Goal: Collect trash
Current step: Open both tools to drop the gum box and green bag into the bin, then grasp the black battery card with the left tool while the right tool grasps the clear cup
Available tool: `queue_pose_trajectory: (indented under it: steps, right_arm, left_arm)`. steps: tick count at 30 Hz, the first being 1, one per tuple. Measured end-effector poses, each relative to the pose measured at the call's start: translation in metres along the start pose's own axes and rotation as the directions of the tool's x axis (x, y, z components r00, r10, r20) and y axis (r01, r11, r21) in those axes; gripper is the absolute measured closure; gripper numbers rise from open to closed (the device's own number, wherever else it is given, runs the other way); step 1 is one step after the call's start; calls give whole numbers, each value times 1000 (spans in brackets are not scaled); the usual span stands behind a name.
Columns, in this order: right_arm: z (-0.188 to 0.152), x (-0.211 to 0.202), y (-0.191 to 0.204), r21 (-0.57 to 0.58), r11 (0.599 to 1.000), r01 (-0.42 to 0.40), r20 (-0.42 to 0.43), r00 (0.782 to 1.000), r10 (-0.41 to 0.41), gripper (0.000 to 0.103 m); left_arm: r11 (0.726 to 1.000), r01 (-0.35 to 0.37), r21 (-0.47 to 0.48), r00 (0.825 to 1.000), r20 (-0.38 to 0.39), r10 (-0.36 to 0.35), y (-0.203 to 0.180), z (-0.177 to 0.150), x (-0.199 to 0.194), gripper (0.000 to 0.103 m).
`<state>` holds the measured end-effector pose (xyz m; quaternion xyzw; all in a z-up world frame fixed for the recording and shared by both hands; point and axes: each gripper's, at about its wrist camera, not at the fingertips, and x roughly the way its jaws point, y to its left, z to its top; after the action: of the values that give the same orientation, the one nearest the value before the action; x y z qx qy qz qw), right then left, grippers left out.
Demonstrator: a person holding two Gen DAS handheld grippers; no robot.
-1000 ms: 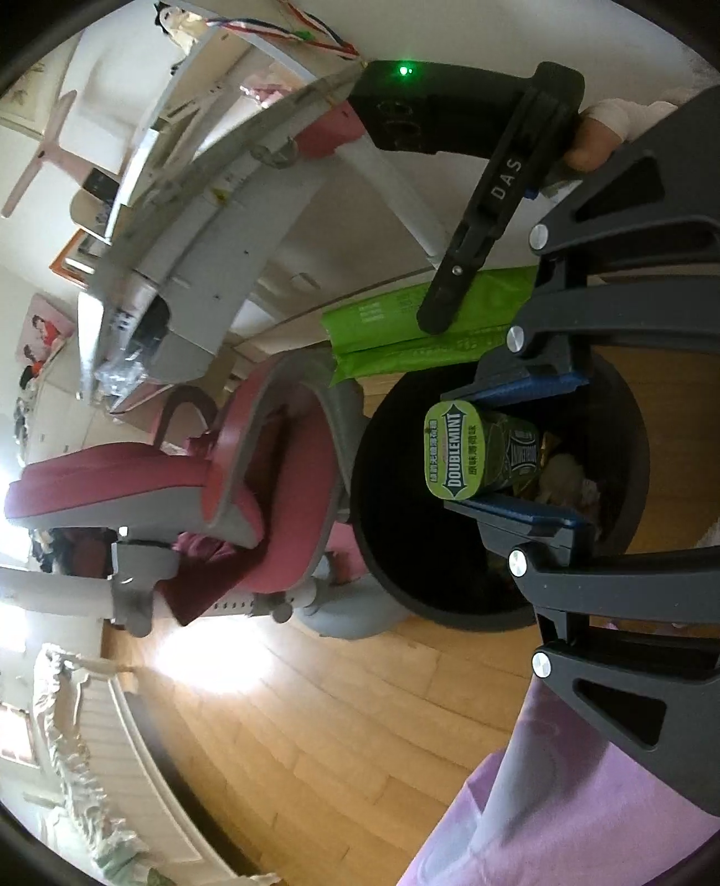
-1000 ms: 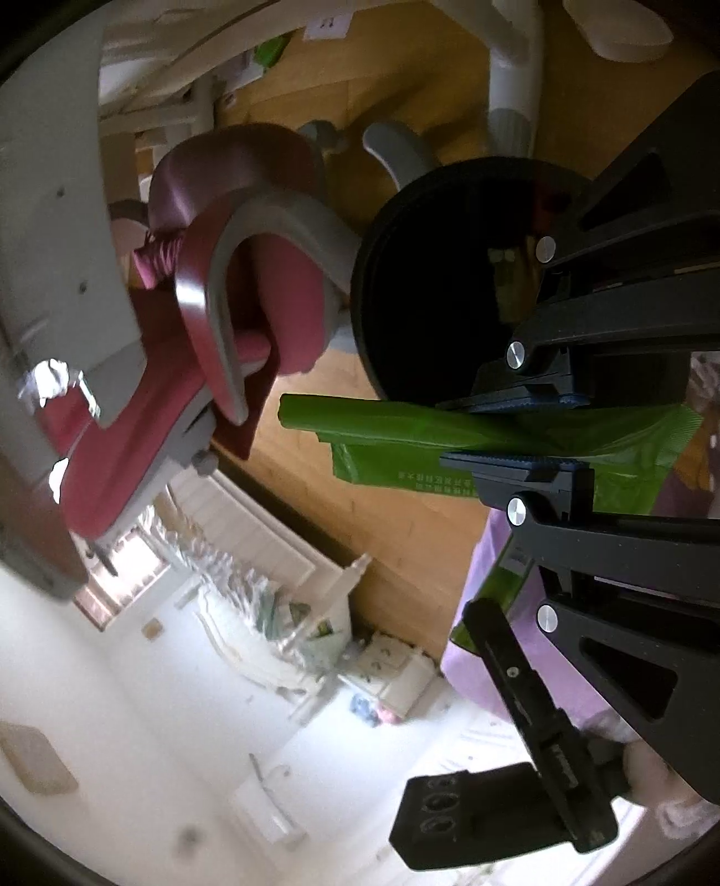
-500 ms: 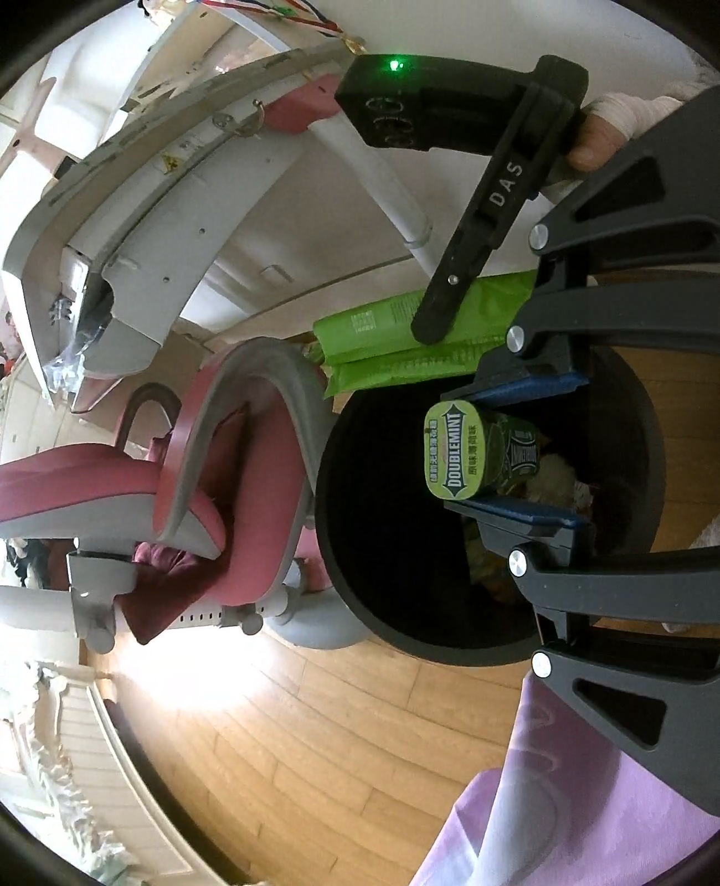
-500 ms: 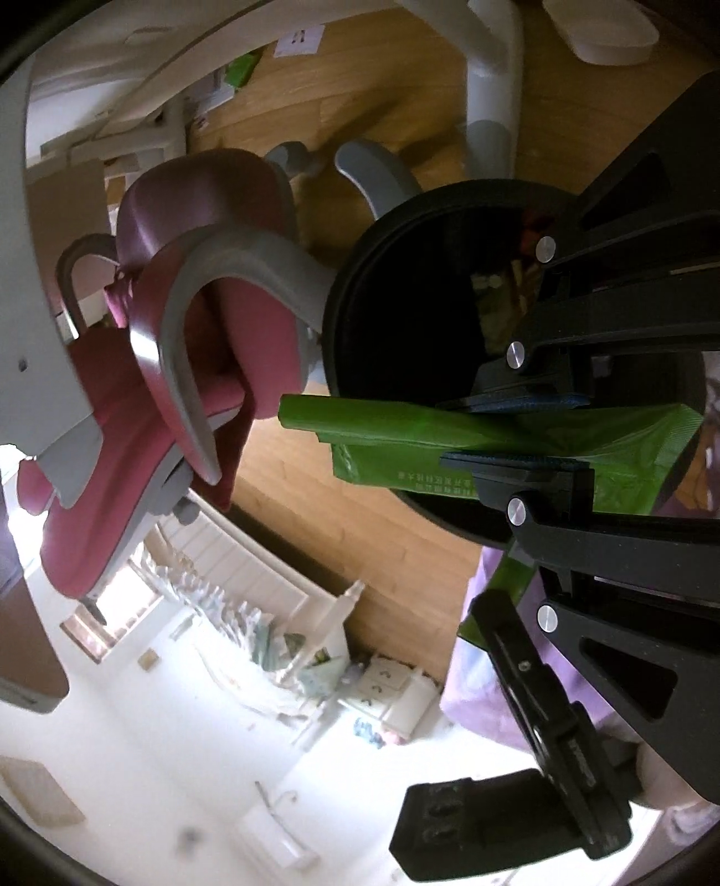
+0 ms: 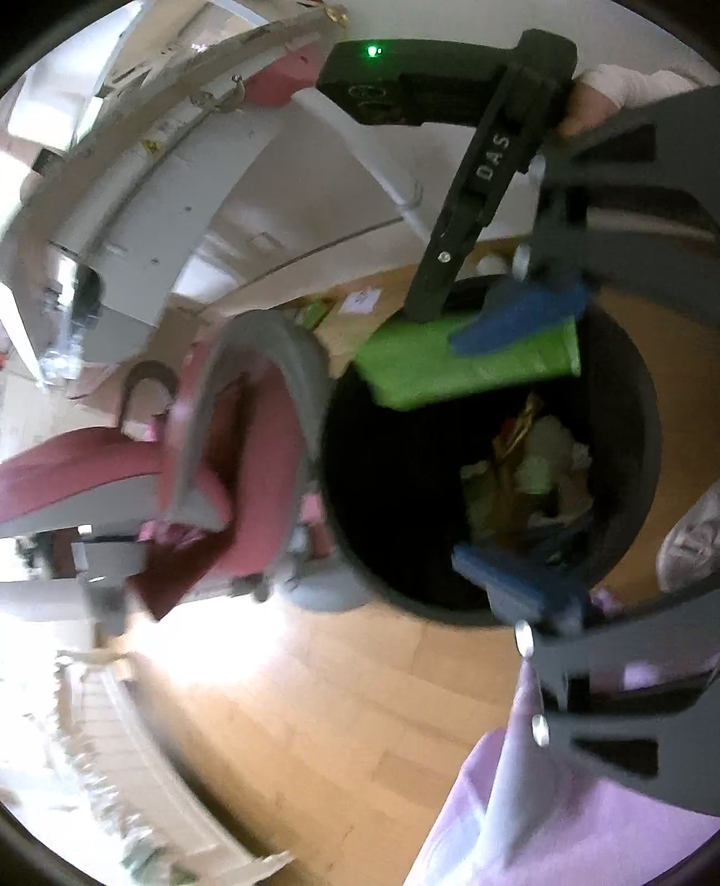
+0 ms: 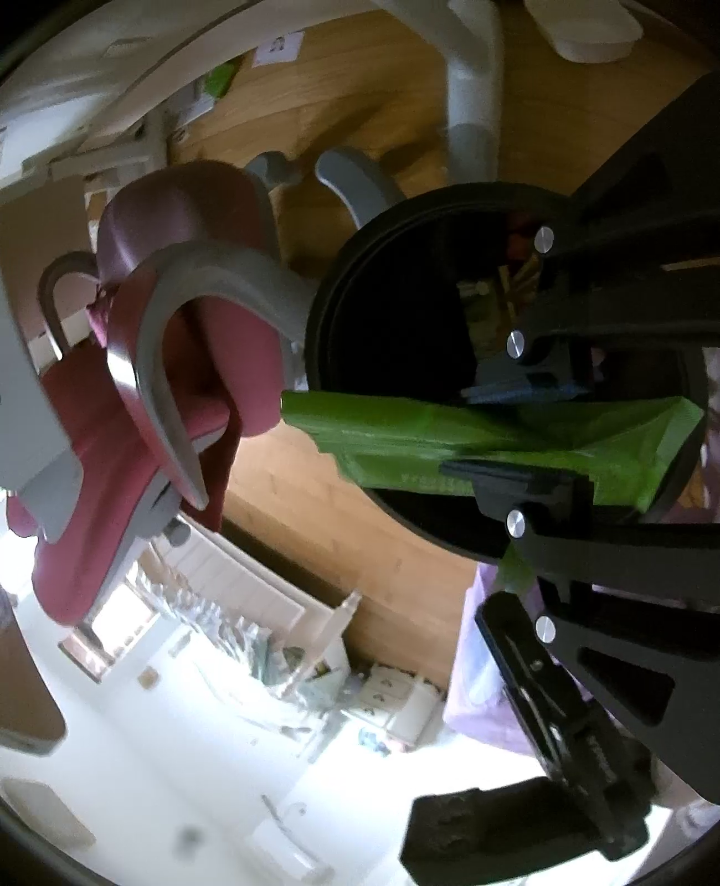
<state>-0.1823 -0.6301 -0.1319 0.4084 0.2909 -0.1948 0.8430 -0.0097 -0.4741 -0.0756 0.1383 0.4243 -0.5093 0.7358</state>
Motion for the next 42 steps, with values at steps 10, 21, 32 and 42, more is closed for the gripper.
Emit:
queue_pose_trajectory:
  steps: [10, 21, 32, 42]
  right_arm:
    - [-5, -15, 17, -4, 999, -34, 33, 999, 34, 29]
    - [-10, -22, 71, -106, 989, -104, 7, 994, 105, 29]
    - [-41, -14, 158, -261, 949, -178, -78, 984, 163, 29]
    - [-79, 3, 247, -391, 883, -259, -176, 963, 205, 29]
  left_arm:
    - [995, -97, 24, 986, 135, 93, -13, -3, -77, 11]
    - [956, -294, -10, 923, 257, 287, -2, -26, -170, 8]
    - [921, -341, -189, 883, 272, 383, 62, -64, -230, 8]
    - [877, -381, -294, 855, 249, 455, 115, -100, -261, 8]
